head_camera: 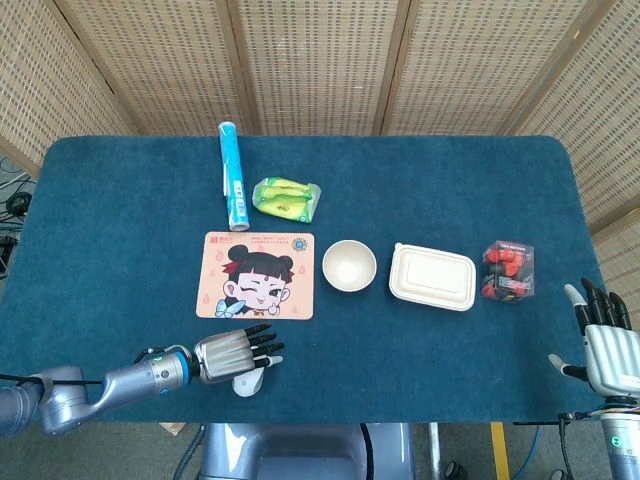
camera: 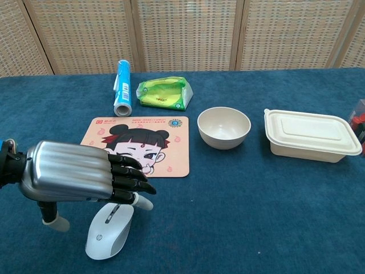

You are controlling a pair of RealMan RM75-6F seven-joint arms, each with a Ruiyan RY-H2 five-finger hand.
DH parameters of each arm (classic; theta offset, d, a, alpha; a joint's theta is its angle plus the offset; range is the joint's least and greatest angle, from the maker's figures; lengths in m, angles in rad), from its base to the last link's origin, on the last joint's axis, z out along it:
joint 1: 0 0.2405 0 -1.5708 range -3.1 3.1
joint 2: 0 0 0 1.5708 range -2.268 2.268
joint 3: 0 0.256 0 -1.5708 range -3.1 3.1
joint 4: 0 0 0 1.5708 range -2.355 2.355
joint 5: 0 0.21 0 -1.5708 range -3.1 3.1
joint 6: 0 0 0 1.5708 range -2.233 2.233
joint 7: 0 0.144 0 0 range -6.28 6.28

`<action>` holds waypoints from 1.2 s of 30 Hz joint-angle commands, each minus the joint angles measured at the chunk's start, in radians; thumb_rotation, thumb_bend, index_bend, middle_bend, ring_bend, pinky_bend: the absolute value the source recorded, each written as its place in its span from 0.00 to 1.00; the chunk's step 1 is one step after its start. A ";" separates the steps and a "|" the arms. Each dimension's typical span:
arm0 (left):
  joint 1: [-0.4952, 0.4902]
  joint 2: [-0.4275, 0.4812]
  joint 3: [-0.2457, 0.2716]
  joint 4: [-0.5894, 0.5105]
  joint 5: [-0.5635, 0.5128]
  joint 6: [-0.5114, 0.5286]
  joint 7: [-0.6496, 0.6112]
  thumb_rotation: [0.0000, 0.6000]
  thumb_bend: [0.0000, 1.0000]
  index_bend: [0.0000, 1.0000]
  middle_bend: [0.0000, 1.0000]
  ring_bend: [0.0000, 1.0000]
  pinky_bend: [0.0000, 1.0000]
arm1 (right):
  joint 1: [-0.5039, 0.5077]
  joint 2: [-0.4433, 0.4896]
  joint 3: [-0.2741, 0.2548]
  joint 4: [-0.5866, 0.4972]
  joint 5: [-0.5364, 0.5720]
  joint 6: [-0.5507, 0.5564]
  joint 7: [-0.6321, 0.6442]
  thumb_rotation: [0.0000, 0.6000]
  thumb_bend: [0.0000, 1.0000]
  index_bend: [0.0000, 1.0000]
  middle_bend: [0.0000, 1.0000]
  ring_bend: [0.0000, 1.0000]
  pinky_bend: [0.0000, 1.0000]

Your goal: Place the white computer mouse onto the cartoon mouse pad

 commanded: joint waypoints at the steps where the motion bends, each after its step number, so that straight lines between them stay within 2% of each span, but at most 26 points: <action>1: -0.006 -0.013 0.000 0.005 -0.015 -0.006 0.007 1.00 0.18 0.01 0.00 0.00 0.00 | 0.000 0.000 -0.001 -0.001 -0.002 0.001 -0.001 1.00 0.00 0.02 0.00 0.00 0.00; 17: -0.035 -0.057 0.012 0.016 -0.078 -0.036 0.056 1.00 0.21 0.14 0.00 0.00 0.00 | -0.003 0.002 0.004 0.002 0.000 0.008 0.018 1.00 0.00 0.02 0.00 0.00 0.00; 25: -0.039 -0.069 0.018 0.022 -0.099 -0.037 0.071 1.00 0.23 0.26 0.00 0.00 0.00 | -0.004 0.001 0.003 0.003 -0.005 0.012 0.019 1.00 0.00 0.02 0.00 0.00 0.00; 36: -0.038 -0.079 0.032 0.031 -0.112 -0.015 0.089 1.00 0.26 0.47 0.00 0.00 0.00 | -0.005 0.002 0.003 0.004 -0.007 0.014 0.023 1.00 0.00 0.02 0.00 0.00 0.00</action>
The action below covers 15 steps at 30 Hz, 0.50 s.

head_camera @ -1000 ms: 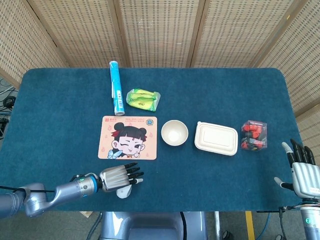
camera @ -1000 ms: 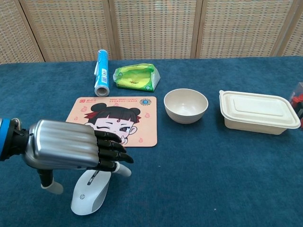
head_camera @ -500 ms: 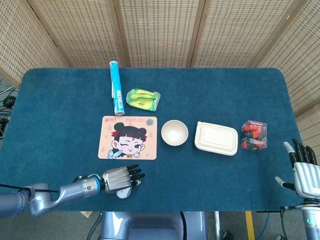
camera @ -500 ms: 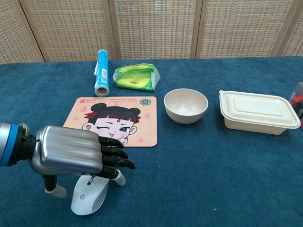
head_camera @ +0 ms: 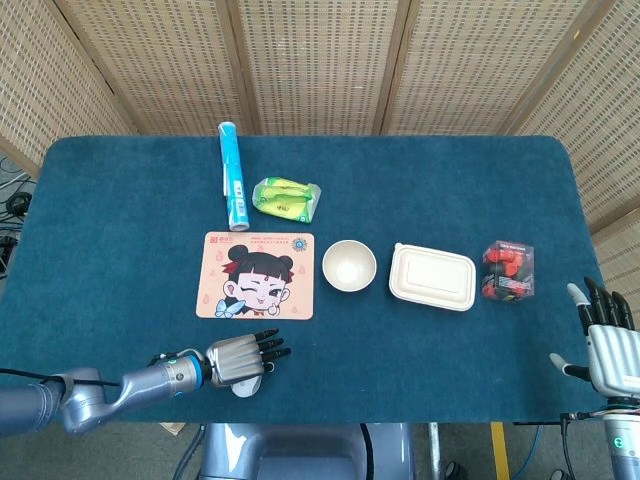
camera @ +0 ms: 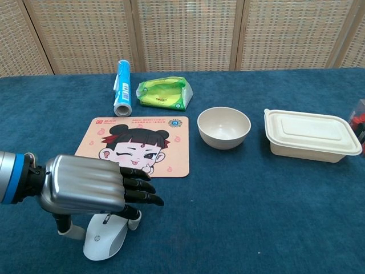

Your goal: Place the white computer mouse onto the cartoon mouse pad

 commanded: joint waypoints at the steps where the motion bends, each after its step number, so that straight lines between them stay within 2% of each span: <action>1: 0.002 0.000 0.004 0.003 0.000 0.011 0.004 1.00 0.26 0.48 0.00 0.00 0.00 | 0.000 0.000 0.000 0.000 0.000 0.000 0.001 1.00 0.00 0.02 0.00 0.00 0.00; 15: 0.001 0.024 0.005 0.017 0.000 0.064 0.002 1.00 0.29 0.56 0.00 0.00 0.00 | -0.001 -0.002 -0.001 0.001 -0.001 0.001 -0.004 1.00 0.00 0.02 0.00 0.00 0.00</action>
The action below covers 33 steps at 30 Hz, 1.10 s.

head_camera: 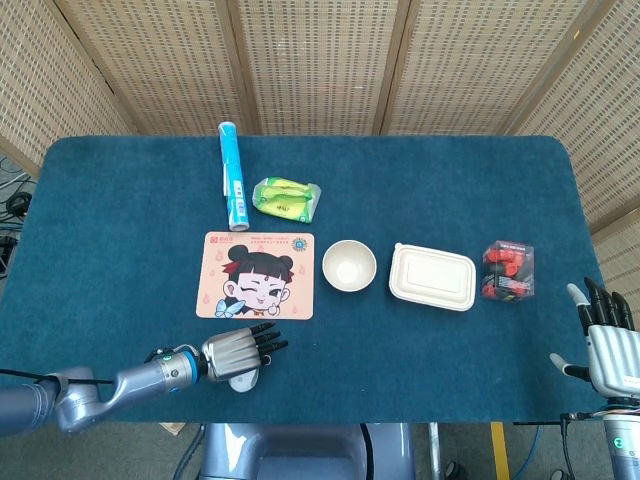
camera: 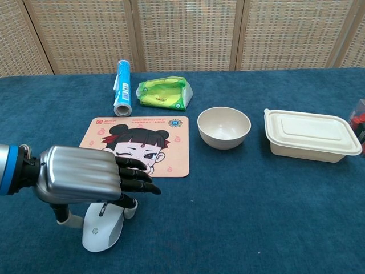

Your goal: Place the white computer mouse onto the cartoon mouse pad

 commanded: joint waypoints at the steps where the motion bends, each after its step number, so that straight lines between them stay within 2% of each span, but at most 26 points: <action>1: -0.003 0.009 -0.004 0.004 0.000 0.011 -0.002 1.00 0.29 0.57 0.00 0.00 0.00 | 0.000 0.000 0.000 0.000 0.000 0.000 -0.001 1.00 0.00 0.02 0.00 0.00 0.00; 9: -0.008 0.026 -0.015 0.028 0.009 0.049 -0.013 1.00 0.29 0.59 0.00 0.00 0.00 | 0.000 0.000 0.000 0.000 0.003 -0.003 -0.002 1.00 0.00 0.02 0.00 0.00 0.00; 15: -0.015 0.013 -0.021 0.091 0.013 0.071 -0.043 1.00 0.29 0.59 0.00 0.00 0.00 | 0.002 -0.002 0.000 0.005 0.010 -0.011 -0.006 1.00 0.00 0.02 0.00 0.00 0.00; 33: -0.063 -0.104 -0.074 0.381 -0.031 0.095 -0.230 1.00 0.29 0.60 0.00 0.00 0.00 | 0.009 -0.014 0.005 0.022 0.044 -0.037 -0.028 1.00 0.00 0.02 0.00 0.00 0.00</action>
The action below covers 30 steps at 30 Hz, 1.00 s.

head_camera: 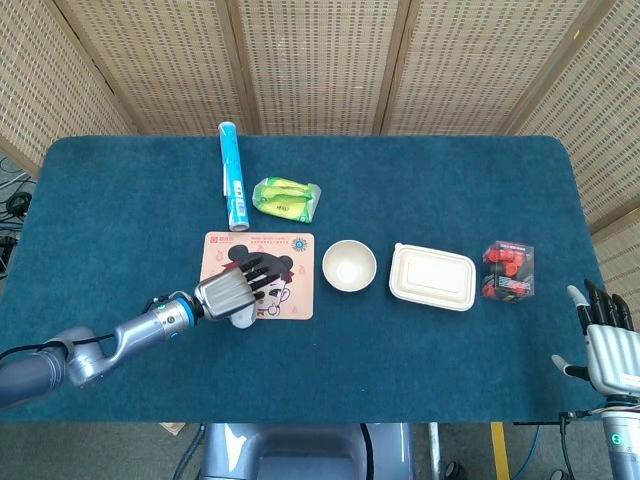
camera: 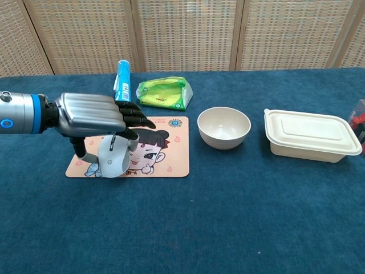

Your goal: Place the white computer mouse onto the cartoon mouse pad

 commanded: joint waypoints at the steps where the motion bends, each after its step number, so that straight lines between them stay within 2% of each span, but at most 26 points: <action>1: -0.018 -0.031 -0.014 0.057 -0.014 0.000 -0.037 1.00 0.29 0.60 0.00 0.00 0.00 | 0.000 0.000 0.001 0.002 0.004 -0.002 0.002 1.00 0.00 0.02 0.00 0.00 0.00; 8: -0.050 -0.100 -0.029 0.175 -0.045 -0.038 -0.071 1.00 0.29 0.60 0.00 0.00 0.00 | 0.001 0.001 0.004 0.006 0.011 -0.009 0.010 1.00 0.00 0.02 0.00 0.00 0.00; 19: -0.075 -0.159 -0.029 0.244 -0.050 -0.030 -0.057 1.00 0.28 0.58 0.00 0.00 0.00 | 0.001 0.004 0.004 0.007 0.012 -0.010 0.019 1.00 0.00 0.02 0.00 0.00 0.00; 22: -0.076 -0.164 -0.029 0.248 -0.052 -0.028 -0.044 1.00 0.26 0.46 0.00 0.00 0.00 | 0.001 0.004 0.004 0.007 0.011 -0.009 0.020 1.00 0.00 0.02 0.00 0.00 0.00; 28: -0.077 -0.161 -0.027 0.237 -0.059 -0.021 -0.021 1.00 0.24 0.28 0.00 0.00 0.00 | -0.002 0.004 0.007 0.006 0.013 -0.004 0.025 1.00 0.00 0.02 0.00 0.00 0.00; 30: -0.075 -0.159 -0.028 0.235 -0.065 -0.019 -0.013 1.00 0.23 0.17 0.00 0.00 0.00 | -0.002 0.004 0.007 0.006 0.013 -0.004 0.023 1.00 0.00 0.02 0.00 0.00 0.00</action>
